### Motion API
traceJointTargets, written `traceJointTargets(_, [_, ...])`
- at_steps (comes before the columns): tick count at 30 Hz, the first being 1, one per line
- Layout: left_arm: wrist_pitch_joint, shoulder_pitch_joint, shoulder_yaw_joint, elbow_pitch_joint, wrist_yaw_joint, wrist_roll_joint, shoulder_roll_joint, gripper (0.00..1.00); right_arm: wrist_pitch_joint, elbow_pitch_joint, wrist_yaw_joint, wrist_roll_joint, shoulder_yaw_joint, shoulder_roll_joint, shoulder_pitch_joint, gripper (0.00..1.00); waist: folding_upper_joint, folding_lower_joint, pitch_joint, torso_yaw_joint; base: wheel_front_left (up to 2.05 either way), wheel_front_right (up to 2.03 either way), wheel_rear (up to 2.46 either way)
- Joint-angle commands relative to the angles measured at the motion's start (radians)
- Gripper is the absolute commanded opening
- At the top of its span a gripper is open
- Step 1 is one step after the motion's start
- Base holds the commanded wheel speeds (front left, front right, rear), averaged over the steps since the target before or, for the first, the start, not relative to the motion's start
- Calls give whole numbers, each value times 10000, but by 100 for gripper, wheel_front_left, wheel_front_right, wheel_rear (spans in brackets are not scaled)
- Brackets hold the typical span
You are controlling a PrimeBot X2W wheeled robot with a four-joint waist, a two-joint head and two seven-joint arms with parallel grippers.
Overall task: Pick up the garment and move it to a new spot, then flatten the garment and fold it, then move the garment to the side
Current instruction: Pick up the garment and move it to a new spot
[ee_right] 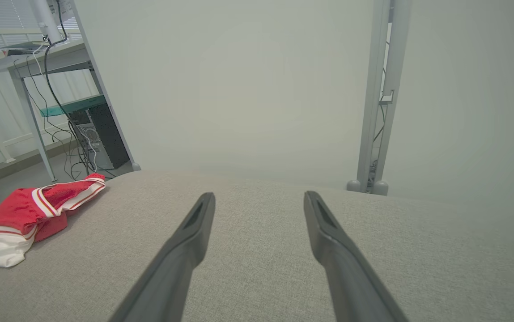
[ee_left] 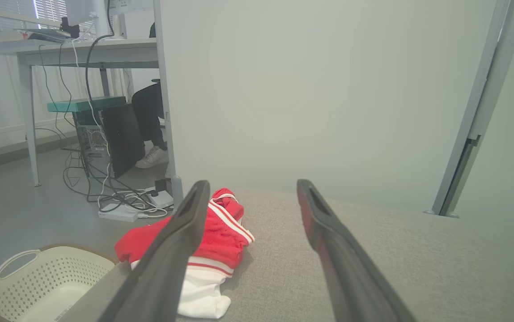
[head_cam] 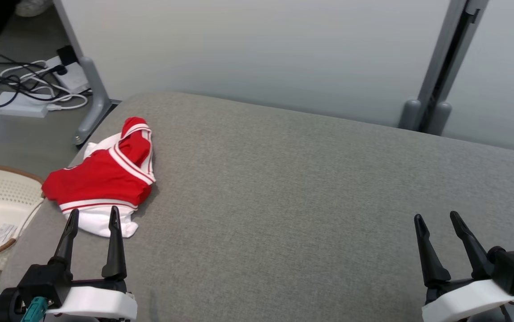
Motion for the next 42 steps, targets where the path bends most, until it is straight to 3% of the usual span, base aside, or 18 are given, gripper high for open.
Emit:
traceJointTargets(1, [-51, 55, 44, -54, 24, 36, -1, 100, 46, -27, 1, -7, 10, -19, -23, 100, 0, 0, 48, 533, 0, 0, 0])
traceJointTargets(10, [-76, 124, 77, -158, -14, 103, -103, 100, 31, 4, 1, -56, 67, -15, -161, 100, 0, 0, 113, 1066, 0, 0, 0])
traceJointTargets(30, [-82, -309, 41, -84, -99, 189, -262, 100, 64, 15, 1, -22, 93, -131, -276, 100, 0, 0, 361, 1158, 0, 0, 0])
traceJointTargets(36, [-82, -1610, 139, -101, -388, 189, -268, 100, 203, -266, 1, -103, 225, -215, -516, 100, 0, 0, 811, 980, 0, 0, 0])
traceJointTargets(42, [126, -3779, 338, 1484, -849, -58, 13, 100, 442, -579, 1, -98, 464, -458, -881, 100, 0, 0, 1619, 391, 0, 0, 0])
